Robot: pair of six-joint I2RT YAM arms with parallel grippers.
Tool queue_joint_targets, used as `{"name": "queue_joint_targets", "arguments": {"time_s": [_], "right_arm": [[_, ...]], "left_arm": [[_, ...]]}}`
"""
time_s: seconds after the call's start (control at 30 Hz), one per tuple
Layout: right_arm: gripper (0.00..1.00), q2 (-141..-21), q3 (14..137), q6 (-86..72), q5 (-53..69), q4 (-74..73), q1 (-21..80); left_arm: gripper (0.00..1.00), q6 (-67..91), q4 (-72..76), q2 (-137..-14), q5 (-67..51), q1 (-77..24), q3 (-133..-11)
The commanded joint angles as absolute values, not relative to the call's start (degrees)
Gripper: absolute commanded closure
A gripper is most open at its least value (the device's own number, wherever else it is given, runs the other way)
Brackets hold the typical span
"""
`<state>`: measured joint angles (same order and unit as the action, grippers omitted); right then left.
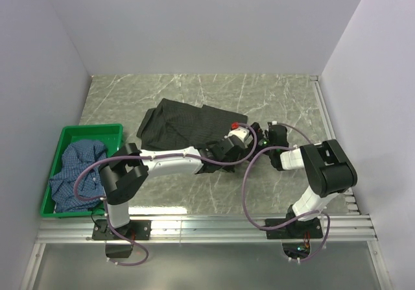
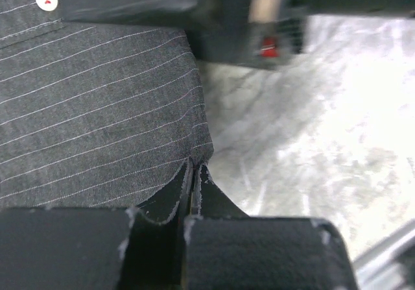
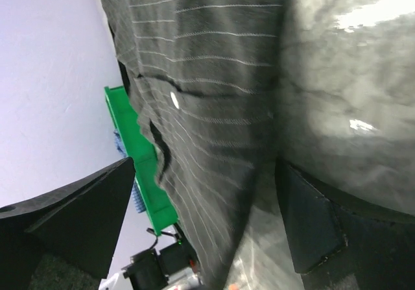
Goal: Fold and stack the long sleeve shirts
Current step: Fold the shirt
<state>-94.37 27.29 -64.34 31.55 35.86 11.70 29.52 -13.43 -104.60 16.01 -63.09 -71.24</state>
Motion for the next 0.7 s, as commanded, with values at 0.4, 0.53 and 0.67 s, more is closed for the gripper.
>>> {"name": "queue_joint_targets", "arguments": {"time_s": [0.4, 0.53, 0.67], "right_arm": [[0.45, -99.7, 29.4, -64.8, 23.8, 38.6, 14.0], [0.75, -97.7, 30.1, -61.8, 22.3, 34.5, 14.0], [1.00, -95.4, 33.1, -53.8, 20.7, 23.6, 13.9]], "left_arm": [[0.96, 39.6, -4.3, -100.0, 2.2, -63.0, -70.1], [0.80, 40.3, -4.0, -99.2, -1.0, -62.3, -69.0], [0.48, 41.1, -4.1, -93.5, -4.0, -58.6, -66.0]]}}
